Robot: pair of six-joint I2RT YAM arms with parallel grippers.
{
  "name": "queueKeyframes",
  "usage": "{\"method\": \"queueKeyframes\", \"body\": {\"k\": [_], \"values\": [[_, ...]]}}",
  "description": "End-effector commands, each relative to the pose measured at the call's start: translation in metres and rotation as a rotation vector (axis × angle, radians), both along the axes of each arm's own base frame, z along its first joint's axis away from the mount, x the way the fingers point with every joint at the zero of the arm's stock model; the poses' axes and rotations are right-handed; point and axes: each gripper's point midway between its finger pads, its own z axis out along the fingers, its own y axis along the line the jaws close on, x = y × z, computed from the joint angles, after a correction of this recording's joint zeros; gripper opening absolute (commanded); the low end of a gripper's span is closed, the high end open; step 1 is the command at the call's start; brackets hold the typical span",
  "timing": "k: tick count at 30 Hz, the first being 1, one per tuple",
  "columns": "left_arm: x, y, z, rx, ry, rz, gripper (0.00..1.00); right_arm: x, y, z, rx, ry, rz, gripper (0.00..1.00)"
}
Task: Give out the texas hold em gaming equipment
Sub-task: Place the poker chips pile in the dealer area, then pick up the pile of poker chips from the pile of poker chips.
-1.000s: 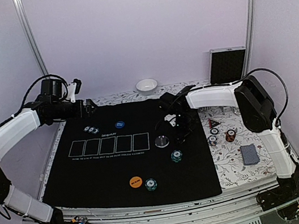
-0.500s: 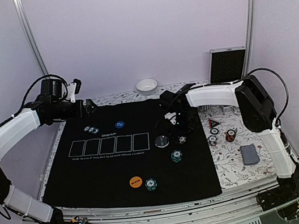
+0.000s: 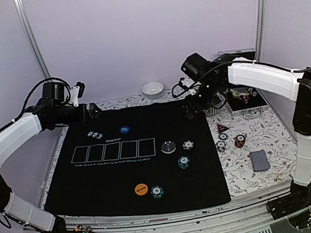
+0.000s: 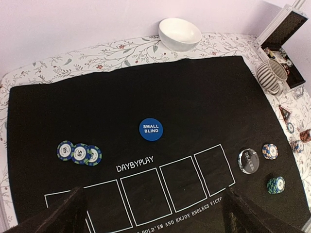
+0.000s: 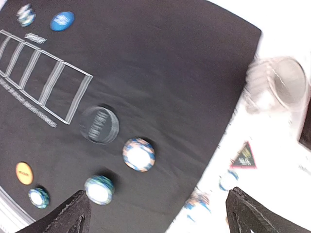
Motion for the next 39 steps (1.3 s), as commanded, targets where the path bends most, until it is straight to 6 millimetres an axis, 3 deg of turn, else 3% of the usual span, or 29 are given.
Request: {"method": "queueKeyframes", "body": {"k": [1, 5, 11, 16, 25, 32, 39], "values": [[-0.002, 0.003, 0.004, 0.001, -0.015, -0.006, 0.98, -0.028, -0.056, -0.06, -0.139, 0.158, -0.113, 0.99], [-0.002, 0.002, 0.003, -0.001, -0.012, -0.008, 0.98, -0.046, -0.068, -0.088, -0.15, 0.235, -0.136, 0.99], [-0.002, 0.003, 0.002, 0.001, -0.01, -0.007, 0.98, -0.056, -0.087, -0.123, -0.168, 0.317, -0.174, 0.99], [-0.002, 0.003, 0.002, 0.003, -0.011, -0.007, 0.98, -0.055, -0.089, -0.135, -0.157, 0.336, -0.17, 0.83], [-0.002, 0.003, 0.001, 0.007, -0.007, -0.006, 0.98, -0.056, -0.106, -0.155, -0.207, 0.37, -0.204, 0.72], [-0.002, 0.004, 0.001, 0.009, -0.01, -0.005, 0.98, -0.059, -0.109, -0.16, -0.216, 0.384, -0.2, 0.57], [-0.002, 0.004, 0.002, 0.009, -0.012, -0.004, 0.98, -0.058, -0.11, -0.155, -0.217, 0.377, -0.204, 0.25]]}}
